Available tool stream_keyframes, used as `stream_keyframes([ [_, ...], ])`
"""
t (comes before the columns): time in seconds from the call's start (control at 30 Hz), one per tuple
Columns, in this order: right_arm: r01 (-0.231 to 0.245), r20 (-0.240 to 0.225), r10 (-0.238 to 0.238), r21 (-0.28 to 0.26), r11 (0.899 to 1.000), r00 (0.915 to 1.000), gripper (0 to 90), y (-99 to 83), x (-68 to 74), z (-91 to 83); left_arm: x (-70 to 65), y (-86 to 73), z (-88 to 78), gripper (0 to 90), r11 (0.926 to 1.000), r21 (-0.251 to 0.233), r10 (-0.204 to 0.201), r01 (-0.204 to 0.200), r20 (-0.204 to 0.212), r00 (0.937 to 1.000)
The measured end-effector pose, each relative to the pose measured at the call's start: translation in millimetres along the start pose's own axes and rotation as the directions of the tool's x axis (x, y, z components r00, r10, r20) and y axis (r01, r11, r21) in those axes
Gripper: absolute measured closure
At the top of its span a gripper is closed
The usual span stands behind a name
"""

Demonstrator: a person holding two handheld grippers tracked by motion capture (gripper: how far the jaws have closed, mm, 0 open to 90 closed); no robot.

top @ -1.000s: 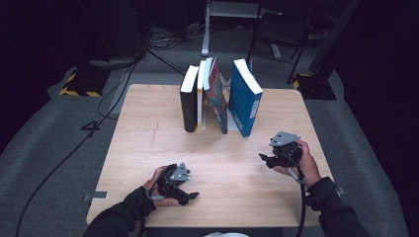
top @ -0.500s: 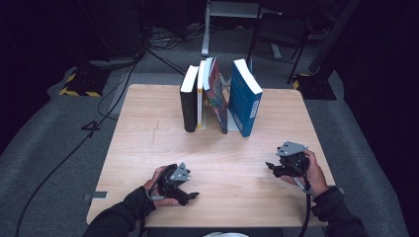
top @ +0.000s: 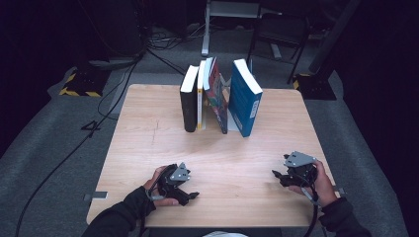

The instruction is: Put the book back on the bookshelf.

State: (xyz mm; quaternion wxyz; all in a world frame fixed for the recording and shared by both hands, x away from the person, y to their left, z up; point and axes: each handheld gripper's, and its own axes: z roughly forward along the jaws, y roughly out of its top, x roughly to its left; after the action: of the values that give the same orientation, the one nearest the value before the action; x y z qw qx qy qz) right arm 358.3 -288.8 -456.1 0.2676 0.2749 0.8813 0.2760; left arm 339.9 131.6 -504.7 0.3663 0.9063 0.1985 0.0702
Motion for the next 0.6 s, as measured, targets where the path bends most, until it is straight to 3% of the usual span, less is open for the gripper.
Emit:
stream_keyframes([
  [0.13, -0.019, -0.024, 0.019, -0.029, 0.999, 0.9995, 28.2, -17.2, 0.9, -4.8, 0.0, 0.0, 0.0, 14.9, 1.0000, 0.000, 0.000, 0.000, 0.000, 1.0000],
  [0.3, -0.044, -0.016, 0.043, -0.055, 0.998, 0.9989, 28.2, -34.7, -0.6, -12.3, 0.0, 0.0, 0.0, 14.9, 1.0000, 0.000, 0.000, 0.000, 0.000, 1.0000],
  [0.6, -0.127, -0.027, 0.126, -0.056, 0.990, 0.9917, 28.2, -68.6, 0.4, -19.6, 0.6, 0.3, 0.2, 14.9, 1.0000, 0.001, 0.003, -0.003, 0.001, 1.0000],
])
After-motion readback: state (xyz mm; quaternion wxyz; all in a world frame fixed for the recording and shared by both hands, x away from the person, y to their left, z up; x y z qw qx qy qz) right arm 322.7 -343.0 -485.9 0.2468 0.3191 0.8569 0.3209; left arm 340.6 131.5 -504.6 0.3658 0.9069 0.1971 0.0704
